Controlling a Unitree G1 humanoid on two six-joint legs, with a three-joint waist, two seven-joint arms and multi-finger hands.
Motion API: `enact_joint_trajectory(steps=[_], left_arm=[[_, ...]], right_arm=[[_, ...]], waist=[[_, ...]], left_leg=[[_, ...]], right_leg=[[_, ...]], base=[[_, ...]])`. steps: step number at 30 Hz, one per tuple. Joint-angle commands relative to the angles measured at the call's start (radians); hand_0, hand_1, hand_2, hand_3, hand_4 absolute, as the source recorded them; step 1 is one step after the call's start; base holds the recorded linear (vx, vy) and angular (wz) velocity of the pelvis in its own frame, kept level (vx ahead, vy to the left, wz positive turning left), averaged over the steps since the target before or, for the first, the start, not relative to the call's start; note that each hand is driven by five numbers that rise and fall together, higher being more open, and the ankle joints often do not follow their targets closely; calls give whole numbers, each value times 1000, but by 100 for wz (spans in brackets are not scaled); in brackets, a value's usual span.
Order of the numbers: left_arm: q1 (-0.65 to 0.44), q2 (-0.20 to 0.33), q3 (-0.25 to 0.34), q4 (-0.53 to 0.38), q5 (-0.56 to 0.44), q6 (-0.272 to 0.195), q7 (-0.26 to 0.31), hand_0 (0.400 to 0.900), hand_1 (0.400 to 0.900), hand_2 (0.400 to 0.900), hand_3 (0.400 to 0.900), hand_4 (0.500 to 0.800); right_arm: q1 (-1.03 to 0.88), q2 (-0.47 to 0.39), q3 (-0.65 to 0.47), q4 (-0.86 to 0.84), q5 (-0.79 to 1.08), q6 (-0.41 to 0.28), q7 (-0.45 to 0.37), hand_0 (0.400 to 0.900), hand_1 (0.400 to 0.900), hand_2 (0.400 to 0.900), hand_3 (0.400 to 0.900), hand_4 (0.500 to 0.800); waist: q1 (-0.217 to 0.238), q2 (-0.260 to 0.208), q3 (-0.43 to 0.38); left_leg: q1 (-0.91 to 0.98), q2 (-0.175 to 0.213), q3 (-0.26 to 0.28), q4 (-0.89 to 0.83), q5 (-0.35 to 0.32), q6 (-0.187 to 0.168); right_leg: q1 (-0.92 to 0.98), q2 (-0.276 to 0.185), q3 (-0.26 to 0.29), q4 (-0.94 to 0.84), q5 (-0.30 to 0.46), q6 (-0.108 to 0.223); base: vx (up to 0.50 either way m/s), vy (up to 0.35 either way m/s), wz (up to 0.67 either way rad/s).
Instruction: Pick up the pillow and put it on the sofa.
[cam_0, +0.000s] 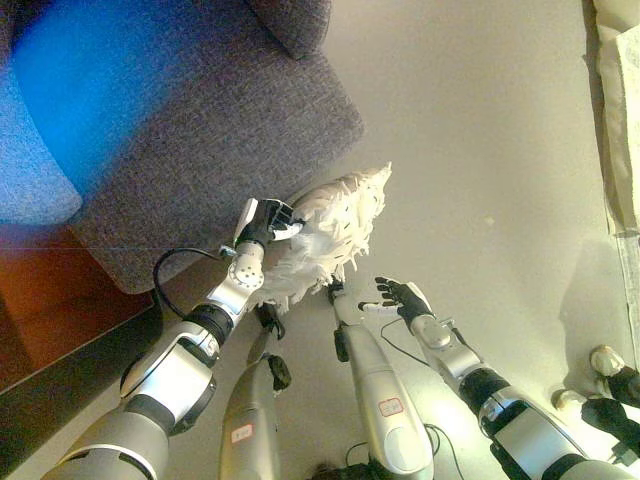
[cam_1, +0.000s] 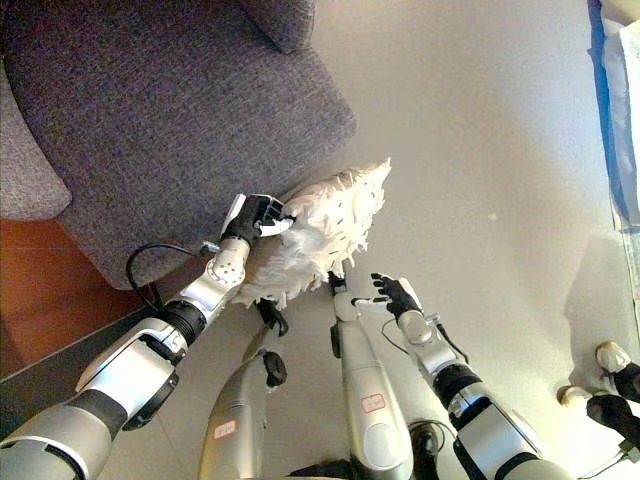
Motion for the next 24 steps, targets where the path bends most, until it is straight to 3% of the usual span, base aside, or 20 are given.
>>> enact_joint_trajectory(steps=[1,11,20,24], left_arm=[[-61,-1,32,-1,0,-60,12,400,400,400,400,500],[-39,0,38,-6,-5,-70,-9,400,400,400,400,500],[45,-20,41,-39,-22,-94,-66,400,400,400,400,500],[90,-18,29,-76,15,-88,-83,400,400,400,400,500]], right_arm=[[28,-37,8,-49,19,-25,-23,900,900,900,900,800],[55,-33,-8,-18,31,-22,-9,900,900,900,900,800],[122,-27,-65,141,13,-13,75,900,900,900,900,800],[163,-27,-89,195,-9,-24,104,900,900,900,900,800]], waist=[[11,-12,2],[22,-8,2],[49,9,2],[57,21,-4]], left_leg=[[-84,78,-28,155,-58,-85],[-33,72,-42,151,-72,-80],[156,53,-70,123,-101,-66],[250,45,-82,102,-107,-62]], right_leg=[[-54,-39,3,79,-55,107],[-1,-42,2,83,-78,104],[189,-57,-12,76,-120,104],[290,-63,-23,60,-131,103]], base=[[0,0,0],[0,0,0],[58,23,5],[88,36,8]])
